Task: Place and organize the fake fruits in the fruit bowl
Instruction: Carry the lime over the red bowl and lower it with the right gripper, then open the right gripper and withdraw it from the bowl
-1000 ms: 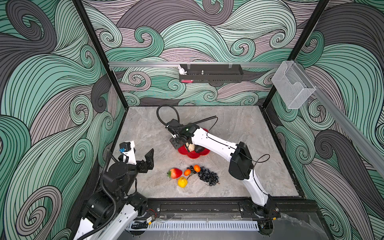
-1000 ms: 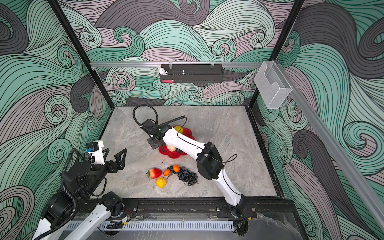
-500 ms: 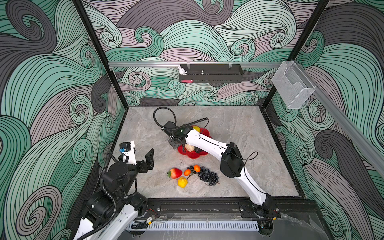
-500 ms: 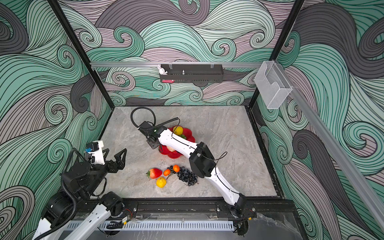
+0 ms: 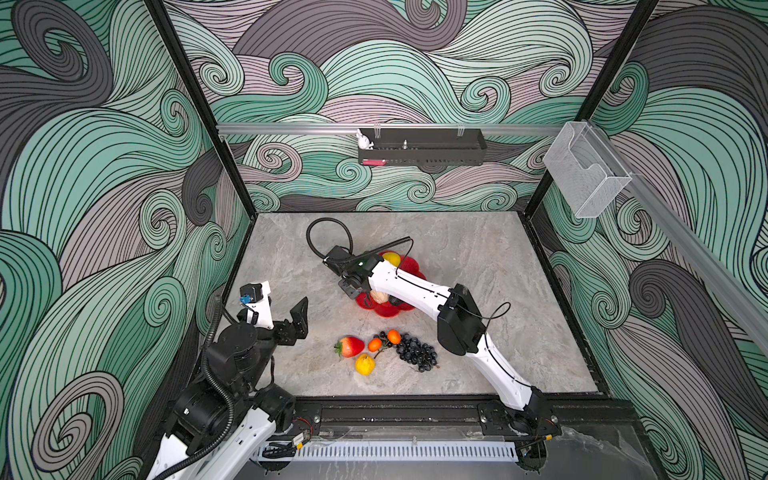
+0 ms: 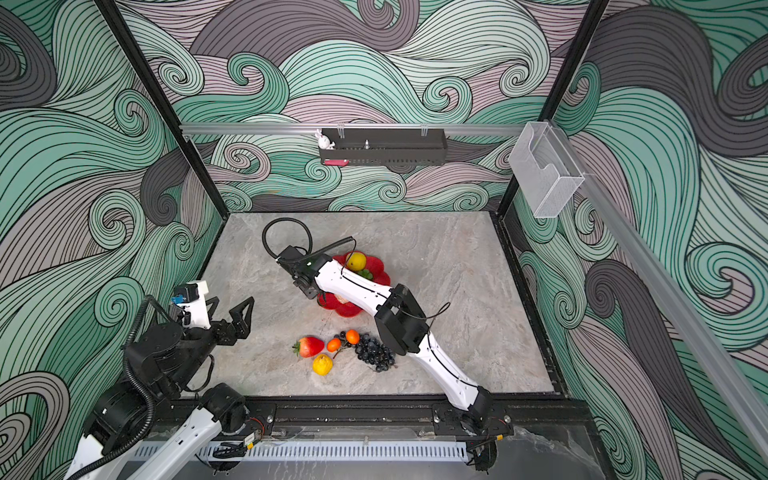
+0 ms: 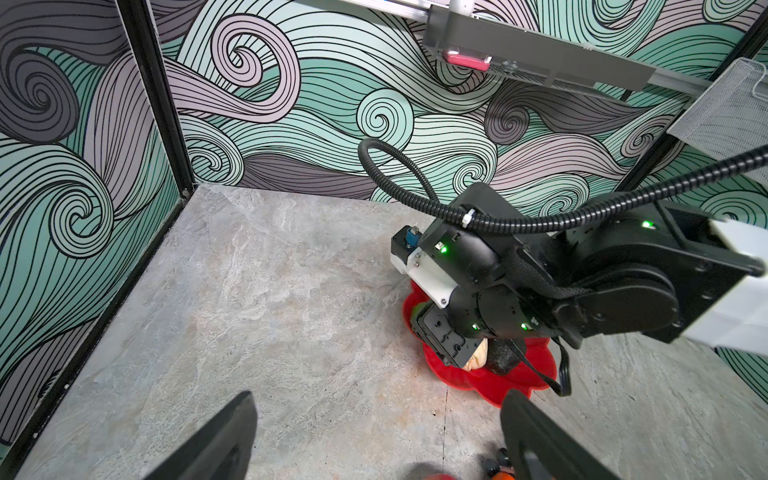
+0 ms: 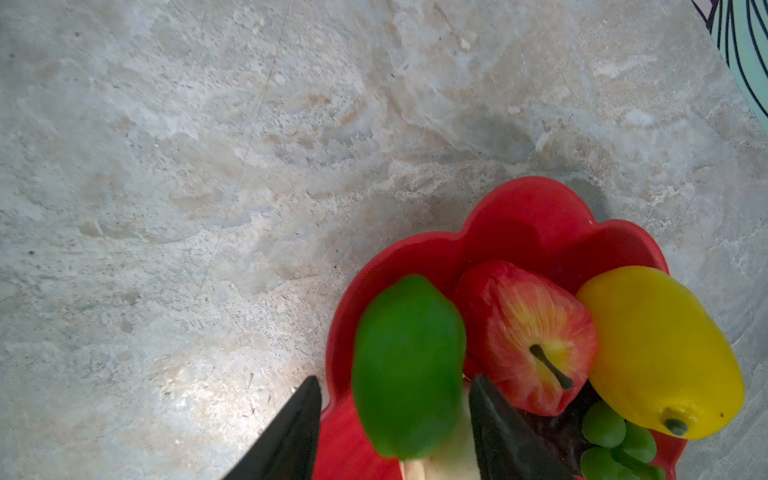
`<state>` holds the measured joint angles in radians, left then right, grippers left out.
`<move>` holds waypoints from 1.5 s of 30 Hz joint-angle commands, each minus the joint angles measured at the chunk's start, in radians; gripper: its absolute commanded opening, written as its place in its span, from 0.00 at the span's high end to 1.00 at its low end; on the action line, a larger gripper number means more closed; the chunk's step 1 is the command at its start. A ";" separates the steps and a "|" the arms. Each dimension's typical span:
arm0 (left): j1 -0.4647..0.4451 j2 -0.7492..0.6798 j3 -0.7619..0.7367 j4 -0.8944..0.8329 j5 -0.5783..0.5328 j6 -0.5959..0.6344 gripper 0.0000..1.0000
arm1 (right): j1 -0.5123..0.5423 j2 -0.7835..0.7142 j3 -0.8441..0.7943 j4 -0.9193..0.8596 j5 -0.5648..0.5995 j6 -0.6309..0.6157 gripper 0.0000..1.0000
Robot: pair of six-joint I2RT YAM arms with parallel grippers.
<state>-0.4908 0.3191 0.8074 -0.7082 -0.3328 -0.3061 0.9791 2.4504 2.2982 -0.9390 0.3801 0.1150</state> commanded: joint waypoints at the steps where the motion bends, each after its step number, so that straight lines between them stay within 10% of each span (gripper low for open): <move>1: 0.008 0.009 0.007 -0.017 -0.021 0.007 0.07 | 0.002 0.009 0.024 -0.012 0.028 0.000 0.38; 21: 0.012 0.051 0.016 -0.027 -0.016 -0.017 0.07 | 0.013 -0.319 -0.180 -0.001 -0.132 0.076 0.35; 45: -0.024 0.711 0.081 -0.194 0.490 -0.111 0.24 | -0.083 -1.431 -1.490 0.444 -0.149 0.324 0.21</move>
<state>-0.4923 0.9951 0.8394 -0.7883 0.0872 -0.3691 0.9012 1.0840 0.8753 -0.5640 0.2272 0.3710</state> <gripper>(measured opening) 0.768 0.785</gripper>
